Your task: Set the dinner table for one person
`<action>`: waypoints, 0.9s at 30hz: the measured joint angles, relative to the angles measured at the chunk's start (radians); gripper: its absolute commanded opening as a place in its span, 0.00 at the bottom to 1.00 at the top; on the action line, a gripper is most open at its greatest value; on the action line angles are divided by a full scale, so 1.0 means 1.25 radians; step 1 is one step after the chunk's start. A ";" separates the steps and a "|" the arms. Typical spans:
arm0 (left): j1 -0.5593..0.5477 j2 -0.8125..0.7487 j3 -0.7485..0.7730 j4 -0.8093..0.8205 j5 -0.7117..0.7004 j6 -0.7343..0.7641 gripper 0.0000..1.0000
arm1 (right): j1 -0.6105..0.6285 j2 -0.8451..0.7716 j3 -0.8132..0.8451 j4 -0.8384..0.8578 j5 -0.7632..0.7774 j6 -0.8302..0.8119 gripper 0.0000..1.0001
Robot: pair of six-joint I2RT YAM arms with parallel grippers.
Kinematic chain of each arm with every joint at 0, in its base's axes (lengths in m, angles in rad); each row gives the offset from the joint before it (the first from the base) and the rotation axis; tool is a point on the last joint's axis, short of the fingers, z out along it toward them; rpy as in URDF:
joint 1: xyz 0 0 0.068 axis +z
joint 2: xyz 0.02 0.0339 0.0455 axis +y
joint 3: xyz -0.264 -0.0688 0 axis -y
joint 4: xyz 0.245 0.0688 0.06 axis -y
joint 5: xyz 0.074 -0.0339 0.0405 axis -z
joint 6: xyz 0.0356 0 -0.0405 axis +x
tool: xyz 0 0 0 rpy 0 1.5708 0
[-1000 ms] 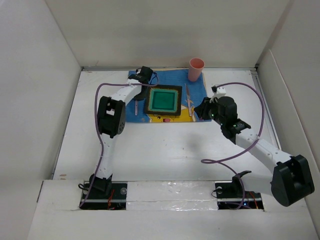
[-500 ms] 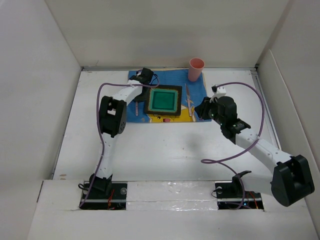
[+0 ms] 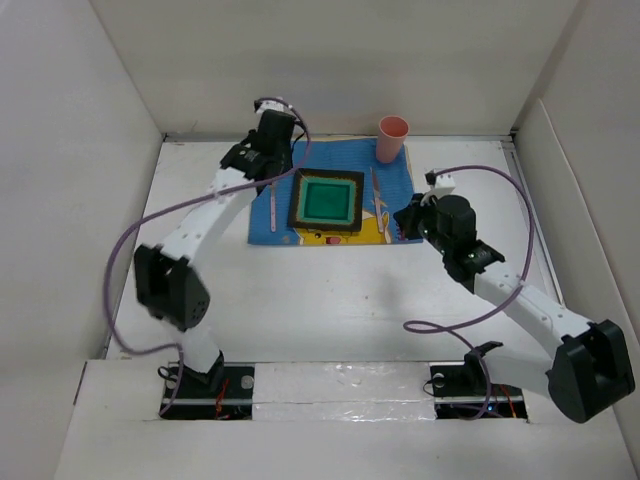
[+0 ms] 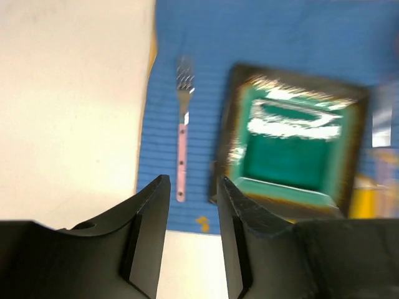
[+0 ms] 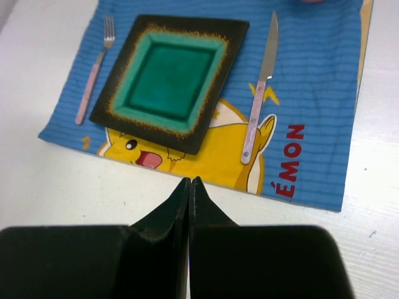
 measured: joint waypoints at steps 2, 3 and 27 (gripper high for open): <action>-0.020 -0.164 -0.062 0.065 0.034 -0.011 0.51 | 0.009 -0.043 -0.008 0.004 0.020 -0.004 0.00; -0.020 -0.250 -0.121 0.120 0.056 -0.015 0.56 | 0.014 -0.073 -0.020 0.012 0.034 -0.006 0.03; 0.020 -1.114 -0.756 0.279 0.127 -0.095 0.86 | 0.015 -0.677 -0.031 -0.067 0.354 -0.002 0.64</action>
